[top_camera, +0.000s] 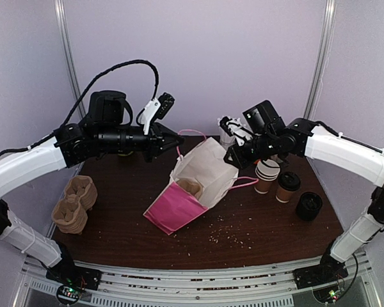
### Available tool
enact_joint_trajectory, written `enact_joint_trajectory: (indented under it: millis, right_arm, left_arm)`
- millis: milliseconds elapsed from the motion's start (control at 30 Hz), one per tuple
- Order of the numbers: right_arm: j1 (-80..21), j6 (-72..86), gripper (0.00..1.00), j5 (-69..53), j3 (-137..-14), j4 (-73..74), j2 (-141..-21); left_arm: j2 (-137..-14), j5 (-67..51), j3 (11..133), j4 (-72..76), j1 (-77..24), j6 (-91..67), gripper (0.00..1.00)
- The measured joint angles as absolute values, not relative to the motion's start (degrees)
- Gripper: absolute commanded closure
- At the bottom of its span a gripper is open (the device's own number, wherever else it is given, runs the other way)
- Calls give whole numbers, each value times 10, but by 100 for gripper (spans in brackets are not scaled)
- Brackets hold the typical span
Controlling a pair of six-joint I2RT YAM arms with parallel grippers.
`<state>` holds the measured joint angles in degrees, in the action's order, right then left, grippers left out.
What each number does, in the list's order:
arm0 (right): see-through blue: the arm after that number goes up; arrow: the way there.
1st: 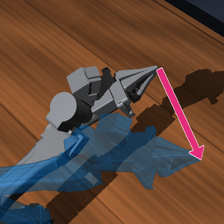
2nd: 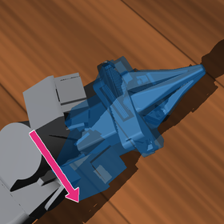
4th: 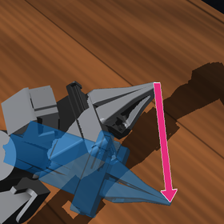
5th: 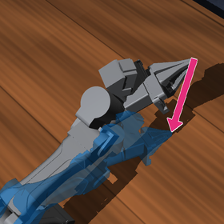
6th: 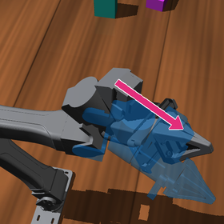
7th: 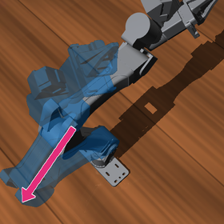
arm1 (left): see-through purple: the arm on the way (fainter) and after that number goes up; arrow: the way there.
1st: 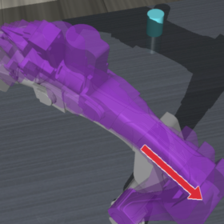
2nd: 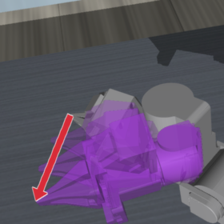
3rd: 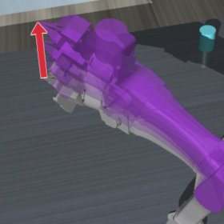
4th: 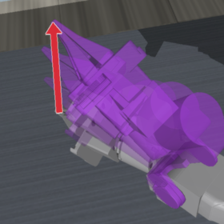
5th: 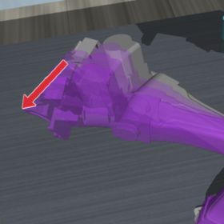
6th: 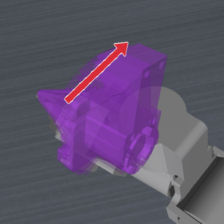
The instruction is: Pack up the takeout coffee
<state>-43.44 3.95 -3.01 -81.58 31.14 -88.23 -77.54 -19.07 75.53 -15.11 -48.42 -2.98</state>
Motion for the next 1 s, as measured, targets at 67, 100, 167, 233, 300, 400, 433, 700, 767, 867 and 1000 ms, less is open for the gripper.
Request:
enact_joint_trajectory:
  millis: [67, 100, 167, 233, 300, 400, 433, 700, 767, 867, 1000]
  right_arm:
    - [-441, 43, 89, -28, -798, 310, -869]
    - [-445, 43, 94, -23, -791, 310, -864]
    - [-457, 46, 100, -16, -771, 306, -851]
    - [-473, 51, 100, -5, -750, 297, -836]
    - [-492, 60, 100, 9, -721, 284, -817]
    - [-526, 73, 100, 40, -675, 258, -783]
    - [-537, 79, 100, 51, -660, 248, -771]
    - [-602, 113, 100, 138, -554, 186, -708]
    - [-612, 118, 100, 150, -543, 179, -707]
    - [-627, 122, 100, 165, -534, 168, -707]
    - [-647, 122, 100, 178, -525, 157, -707]
  left_arm:
    - [-775, -190, 755, -152, -484, -29, 100]
    - [-775, -190, 755, -152, -484, -29, 100]
    - [-775, -190, 755, -152, -484, -28, 100]
    - [-775, -192, 755, -154, -484, -26, 100]
    - [-775, -195, 753, -156, -484, -23, 100]
    - [-770, -204, 733, -156, -484, -20, 100]
    - [-768, -208, 726, -157, -484, -19, 100]
    - [-714, -243, 650, -166, -484, -13, 100]
    - [-700, -248, 638, -168, -484, -12, 100]
    - [-683, -255, 626, -168, -484, -11, 100]
    - [-670, -261, 613, -170, -484, -11, 100]
